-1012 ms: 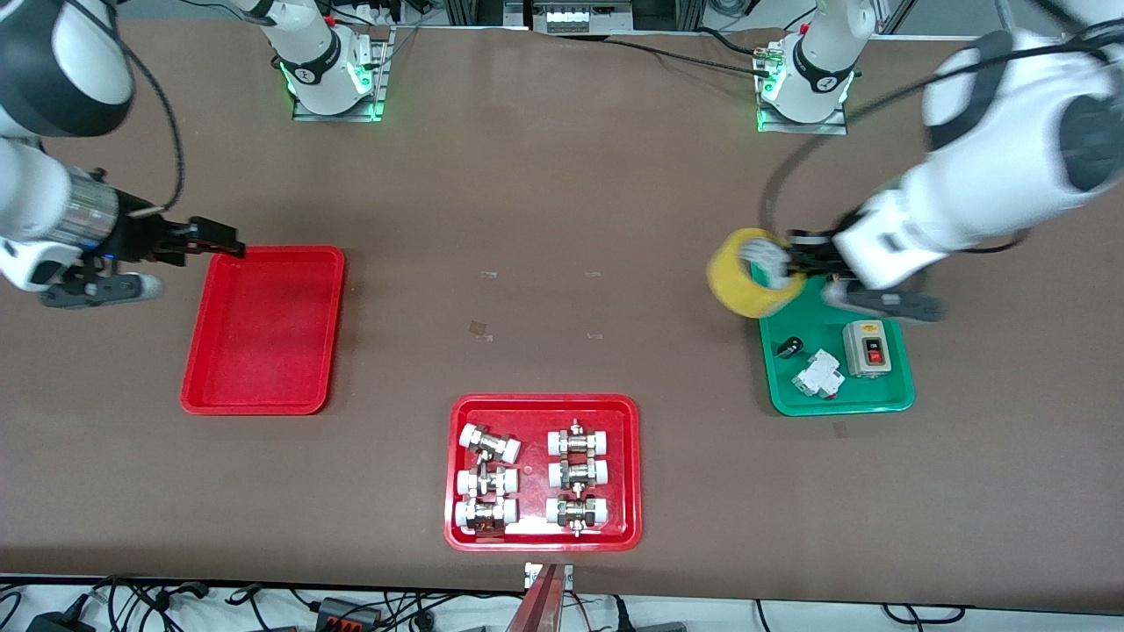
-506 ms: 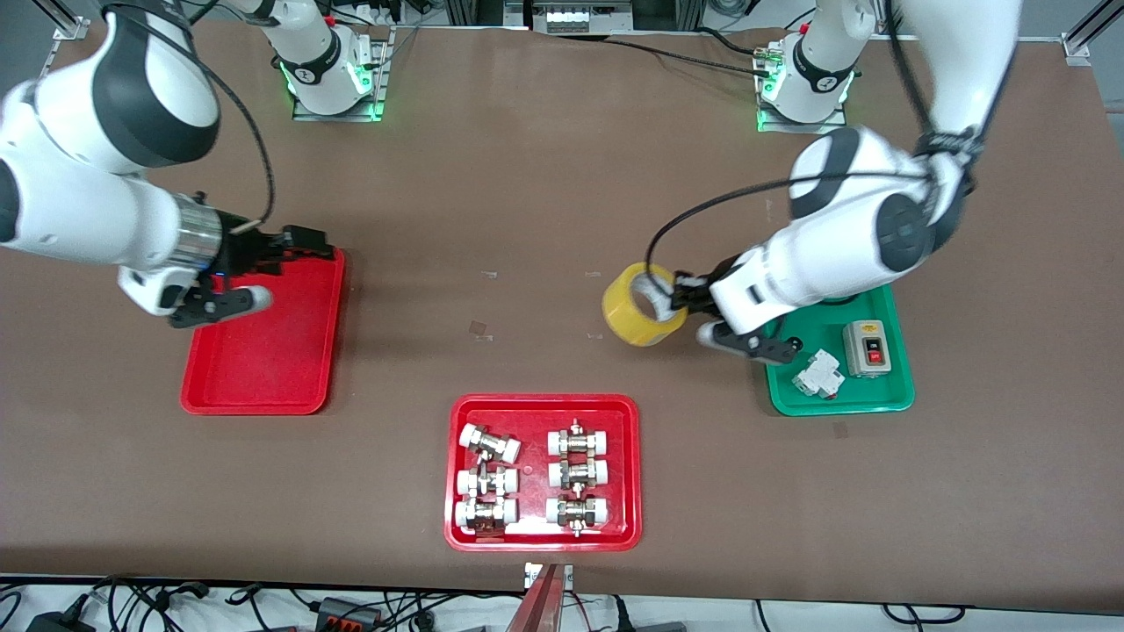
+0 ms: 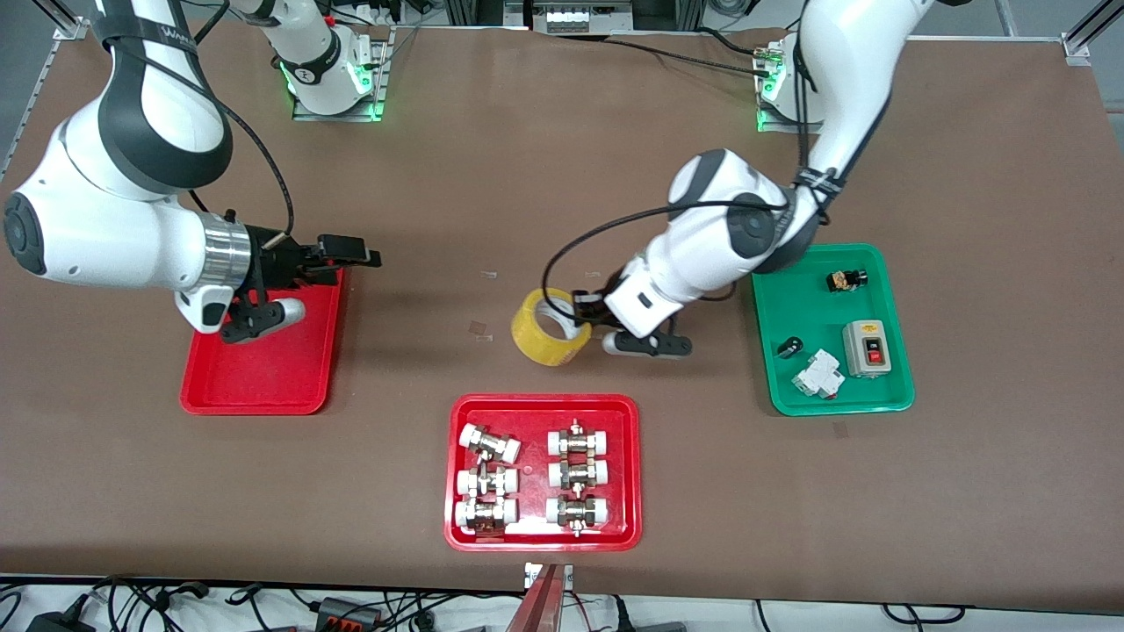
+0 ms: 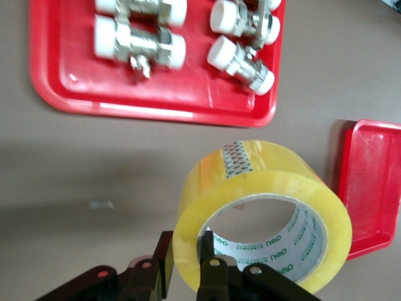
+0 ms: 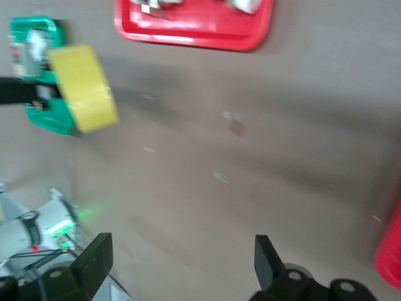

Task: Left arm passes tape to right arm into tray
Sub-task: 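Carry the tape with the left gripper while the right gripper approaches it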

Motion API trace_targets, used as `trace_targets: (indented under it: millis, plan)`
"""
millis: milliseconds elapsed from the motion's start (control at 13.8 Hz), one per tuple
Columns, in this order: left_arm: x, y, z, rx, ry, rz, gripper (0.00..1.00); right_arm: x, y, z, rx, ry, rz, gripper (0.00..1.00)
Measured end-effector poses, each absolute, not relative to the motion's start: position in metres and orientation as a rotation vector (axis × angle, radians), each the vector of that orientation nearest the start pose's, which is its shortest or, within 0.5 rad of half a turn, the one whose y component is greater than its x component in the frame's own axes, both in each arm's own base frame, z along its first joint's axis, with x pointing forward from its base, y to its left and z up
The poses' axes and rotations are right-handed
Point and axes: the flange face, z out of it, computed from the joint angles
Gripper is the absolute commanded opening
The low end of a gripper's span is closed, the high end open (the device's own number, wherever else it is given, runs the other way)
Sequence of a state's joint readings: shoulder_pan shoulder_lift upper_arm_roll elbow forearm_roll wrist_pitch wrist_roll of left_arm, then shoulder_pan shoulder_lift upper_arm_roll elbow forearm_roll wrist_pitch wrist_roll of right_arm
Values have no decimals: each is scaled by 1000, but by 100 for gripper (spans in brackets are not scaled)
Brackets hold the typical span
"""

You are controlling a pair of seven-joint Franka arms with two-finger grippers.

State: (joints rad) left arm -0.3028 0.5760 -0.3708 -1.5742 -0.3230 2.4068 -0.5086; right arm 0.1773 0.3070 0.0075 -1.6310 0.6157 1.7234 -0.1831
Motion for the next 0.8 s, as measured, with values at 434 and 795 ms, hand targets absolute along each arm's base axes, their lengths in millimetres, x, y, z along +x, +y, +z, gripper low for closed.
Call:
trace_targets:
  millis: [434, 795]
  plan:
    - [581, -445, 308, 2592, 246, -60, 0, 631, 176, 400, -2386, -361, 182, 100]
    - [584, -476, 306, 2531, 256, -77, 0, 644, 187, 376, -2326, -385, 146, 100]
